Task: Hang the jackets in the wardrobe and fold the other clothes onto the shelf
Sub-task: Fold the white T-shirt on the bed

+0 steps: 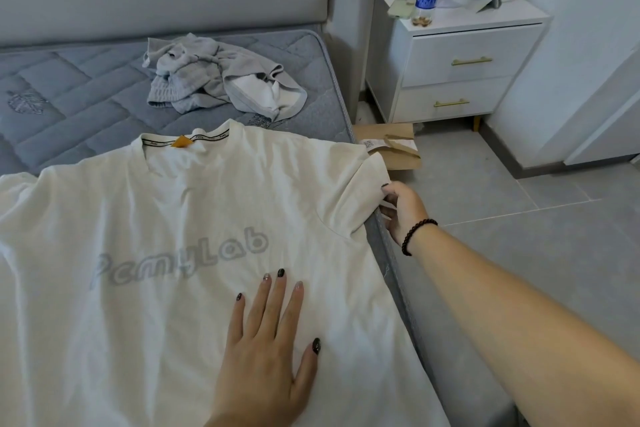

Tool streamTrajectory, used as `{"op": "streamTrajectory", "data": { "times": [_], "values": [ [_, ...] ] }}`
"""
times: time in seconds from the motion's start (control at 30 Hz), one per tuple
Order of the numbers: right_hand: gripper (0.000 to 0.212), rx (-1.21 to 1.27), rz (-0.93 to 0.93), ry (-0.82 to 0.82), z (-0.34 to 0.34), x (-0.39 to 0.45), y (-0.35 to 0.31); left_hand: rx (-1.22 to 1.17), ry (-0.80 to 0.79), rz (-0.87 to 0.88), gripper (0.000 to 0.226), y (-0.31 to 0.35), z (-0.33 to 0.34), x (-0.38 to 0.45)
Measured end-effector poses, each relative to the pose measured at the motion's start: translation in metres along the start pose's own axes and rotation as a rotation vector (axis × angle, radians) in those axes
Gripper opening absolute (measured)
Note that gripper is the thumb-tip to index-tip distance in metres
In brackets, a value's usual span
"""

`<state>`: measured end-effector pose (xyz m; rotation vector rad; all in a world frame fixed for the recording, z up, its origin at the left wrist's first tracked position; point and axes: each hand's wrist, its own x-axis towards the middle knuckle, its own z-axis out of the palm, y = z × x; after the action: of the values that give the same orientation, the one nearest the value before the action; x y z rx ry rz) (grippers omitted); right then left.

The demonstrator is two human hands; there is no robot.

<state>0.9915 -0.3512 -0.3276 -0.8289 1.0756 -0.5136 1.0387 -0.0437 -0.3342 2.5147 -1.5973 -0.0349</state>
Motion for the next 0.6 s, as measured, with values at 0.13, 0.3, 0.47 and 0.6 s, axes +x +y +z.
{"op": "streamTrajectory", "data": {
  "times": [0.13, 0.3, 0.47, 0.6],
  "values": [
    [0.002, -0.050, -0.186, 0.047, 0.008, -0.007, 0.000, 0.010, -0.005, 0.009, 0.071, 0.000, -0.002, -0.001],
    [0.013, 0.177, -0.310, 0.396, -0.015, -0.017, -0.011, 0.008, -0.006, 0.001, 0.070, 0.000, -0.002, -0.001],
    [0.023, -0.209, -0.325, 0.346, -0.031, -0.029, 0.018, 0.004, -0.008, -0.001, 0.070, 0.001, -0.002, 0.000],
    [0.015, -0.256, -0.455, 0.296, -0.029, -0.031, -0.005, 0.002, -0.002, 0.005, 0.070, 0.000, -0.002, -0.001]
  ]
}}
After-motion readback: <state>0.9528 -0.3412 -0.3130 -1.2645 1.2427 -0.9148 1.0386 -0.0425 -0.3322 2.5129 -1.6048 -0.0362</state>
